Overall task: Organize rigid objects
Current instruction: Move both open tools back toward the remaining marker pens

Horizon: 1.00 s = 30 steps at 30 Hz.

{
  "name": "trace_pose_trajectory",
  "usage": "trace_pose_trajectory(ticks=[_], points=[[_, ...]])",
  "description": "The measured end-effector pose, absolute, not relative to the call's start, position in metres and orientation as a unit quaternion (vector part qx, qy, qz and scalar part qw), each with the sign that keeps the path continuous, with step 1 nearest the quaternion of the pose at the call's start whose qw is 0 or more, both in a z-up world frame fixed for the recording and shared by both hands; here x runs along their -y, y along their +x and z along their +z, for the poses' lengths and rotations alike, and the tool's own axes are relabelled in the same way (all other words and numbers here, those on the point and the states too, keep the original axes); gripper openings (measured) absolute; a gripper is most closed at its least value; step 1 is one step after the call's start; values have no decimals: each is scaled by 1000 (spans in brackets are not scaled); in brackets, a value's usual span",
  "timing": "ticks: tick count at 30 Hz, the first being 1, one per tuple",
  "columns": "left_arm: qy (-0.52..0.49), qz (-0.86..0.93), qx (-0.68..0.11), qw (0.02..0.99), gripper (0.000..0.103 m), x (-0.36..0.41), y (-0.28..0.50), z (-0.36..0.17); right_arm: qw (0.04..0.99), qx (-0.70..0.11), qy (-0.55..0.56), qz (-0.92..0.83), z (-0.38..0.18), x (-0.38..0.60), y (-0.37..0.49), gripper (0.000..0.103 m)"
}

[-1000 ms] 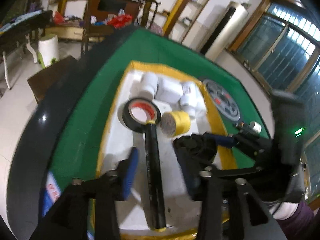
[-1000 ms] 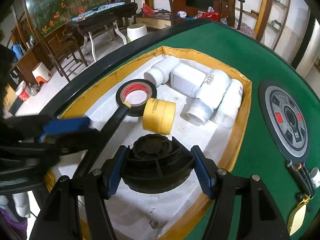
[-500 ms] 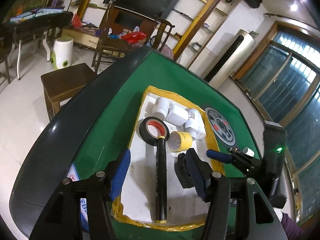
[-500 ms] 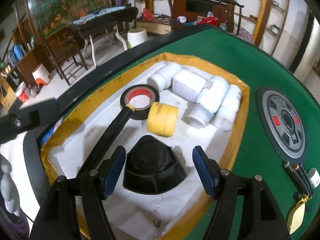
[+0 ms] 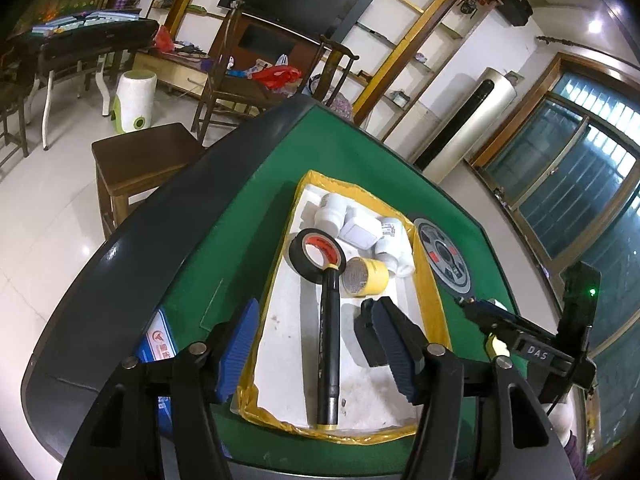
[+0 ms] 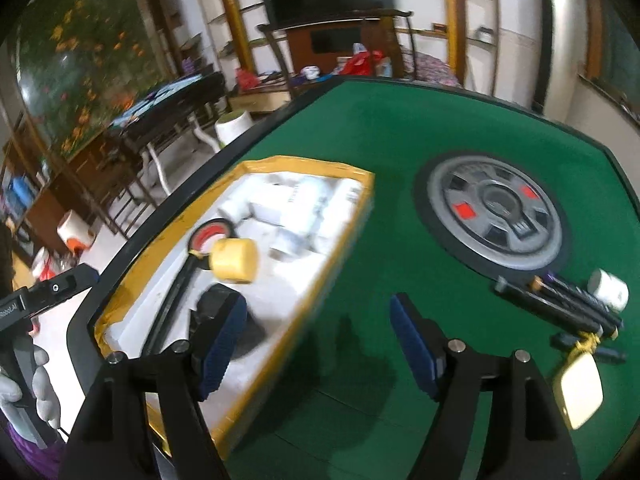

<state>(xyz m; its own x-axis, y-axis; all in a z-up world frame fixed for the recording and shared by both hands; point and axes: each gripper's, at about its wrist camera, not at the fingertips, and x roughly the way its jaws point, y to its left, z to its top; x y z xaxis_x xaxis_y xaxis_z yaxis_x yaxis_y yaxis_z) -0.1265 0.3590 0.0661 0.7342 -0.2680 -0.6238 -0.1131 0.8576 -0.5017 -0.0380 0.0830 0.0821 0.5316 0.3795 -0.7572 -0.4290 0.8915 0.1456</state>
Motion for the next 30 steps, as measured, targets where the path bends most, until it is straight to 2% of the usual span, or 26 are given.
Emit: trace_pose_trajectory(ticks=[10, 21, 22, 23, 25, 30], points=[[-239, -105, -365, 894, 64, -321, -116, 80, 895, -428, 41, 118, 75, 40, -72, 74], [-156, -259, -395, 868, 64, -153, -62, 109, 924, -371, 83, -39, 86, 183, -143, 75], [-149, -273, -402, 861, 64, -134, -60, 108, 928, -361, 80, -51, 88, 190, -148, 78], [-144, -282, -408, 856, 64, -121, -60, 107, 932, -349, 76, -65, 91, 197, -152, 86], [-133, -291, -419, 850, 64, -101, -61, 104, 938, -327, 76, -82, 94, 209, -156, 95], [-117, -276, -452, 840, 64, -72, -60, 96, 937, -327, 107, -60, 89, 230, -140, 95]])
